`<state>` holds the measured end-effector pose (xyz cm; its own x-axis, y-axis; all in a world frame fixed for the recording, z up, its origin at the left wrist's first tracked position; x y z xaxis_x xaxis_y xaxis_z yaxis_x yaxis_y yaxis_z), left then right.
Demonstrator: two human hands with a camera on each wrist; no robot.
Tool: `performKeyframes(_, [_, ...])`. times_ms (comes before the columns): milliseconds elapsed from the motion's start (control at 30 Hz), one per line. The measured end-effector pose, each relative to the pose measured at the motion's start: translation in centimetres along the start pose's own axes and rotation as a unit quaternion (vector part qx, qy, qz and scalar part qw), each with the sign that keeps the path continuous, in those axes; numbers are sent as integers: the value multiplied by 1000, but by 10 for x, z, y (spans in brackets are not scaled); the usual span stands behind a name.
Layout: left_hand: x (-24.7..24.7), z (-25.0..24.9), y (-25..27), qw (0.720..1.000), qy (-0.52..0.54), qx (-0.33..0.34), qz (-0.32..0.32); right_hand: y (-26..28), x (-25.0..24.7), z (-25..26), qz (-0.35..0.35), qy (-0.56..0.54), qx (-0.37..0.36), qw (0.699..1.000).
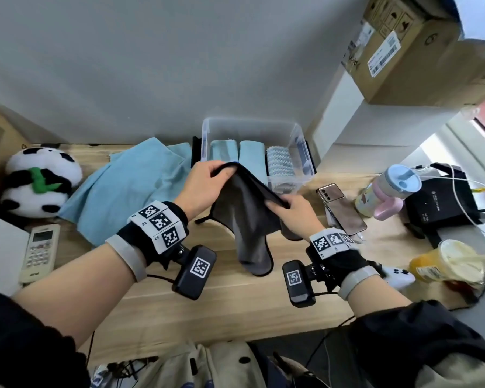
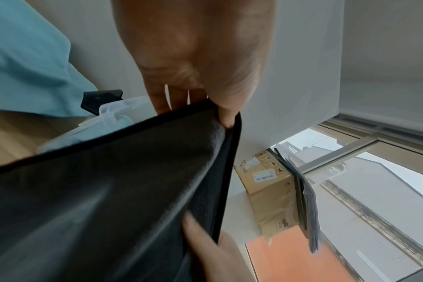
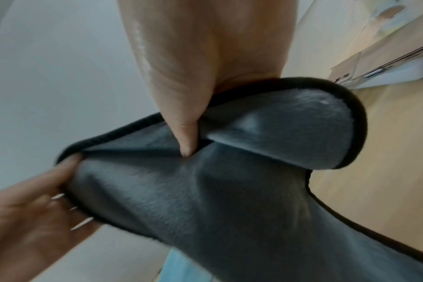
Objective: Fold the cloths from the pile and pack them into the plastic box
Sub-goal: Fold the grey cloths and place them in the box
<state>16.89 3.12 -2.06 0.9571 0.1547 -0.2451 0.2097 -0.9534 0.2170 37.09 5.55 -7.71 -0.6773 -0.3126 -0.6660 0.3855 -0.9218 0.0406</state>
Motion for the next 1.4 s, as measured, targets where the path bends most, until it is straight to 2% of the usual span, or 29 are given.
performKeyframes(200, [-32, 19, -3, 996, 32, -45, -65, 6, -16, -31, -12, 15, 47, 999])
performKeyframes(300, [-49, 38, -8, 993, 18, -69, -92, 2, -32, -36, -53, -15, 56, 997])
performKeyframes(433, [-68, 48, -12, 990, 3, -75, -120, -6, -52, -14, -95, -89, 19, 991])
performKeyframes(533, [-74, 38, -19, 992, 25, -53, -112, -18, -66, 7, -120, -91, -18, 988])
performKeyframes(600, [-75, 23, -22, 993, 48, -28, -106, -24, -78, 23, -162, -94, -45, 981])
performKeyframes(700, [-75, 1, -23, 990, 100, 8, -103, -21, -92, 44, -227, -158, -78, 958])
performKeyframes(767, [-76, -2, -20, 984, 152, 6, -87, -16, -94, 51, -234, -191, -93, 949])
performKeyframes(867, [-72, 16, -14, 976, 212, -37, -46, -9, -79, 32, -192, -194, -59, 960])
performKeyframes(1000, [-60, 81, -3, 971, 193, -144, -8, 15, -37, -25, -93, -205, 46, 973])
performKeyframes(1133, [-41, 154, 24, 959, 100, -261, 51, 52, 14, -81, 32, -243, 181, 953])
performKeyframes(1267, [-26, 211, 54, 933, -7, -338, 126, 93, 52, -114, 169, -205, 284, 921])
performKeyframes(1333, [-21, 231, 63, 922, -26, -359, 141, 105, 63, -124, 194, -151, 293, 924])
performKeyframes(1400, [-18, 236, 65, 927, -26, -353, 126, 109, 68, -128, 172, -119, 285, 935])
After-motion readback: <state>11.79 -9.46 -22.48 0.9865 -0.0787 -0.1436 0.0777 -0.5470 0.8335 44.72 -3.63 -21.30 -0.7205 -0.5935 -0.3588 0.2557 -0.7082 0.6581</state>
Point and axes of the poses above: each hand's wrist, its own y-axis away from the middle knuckle, its own x-axis out of the palm, z = x × y, the point moved 6 cm from there along -y, towards the middle knuckle, and after that the axes turned 12 degrees about -x, right-handed, at the moved point
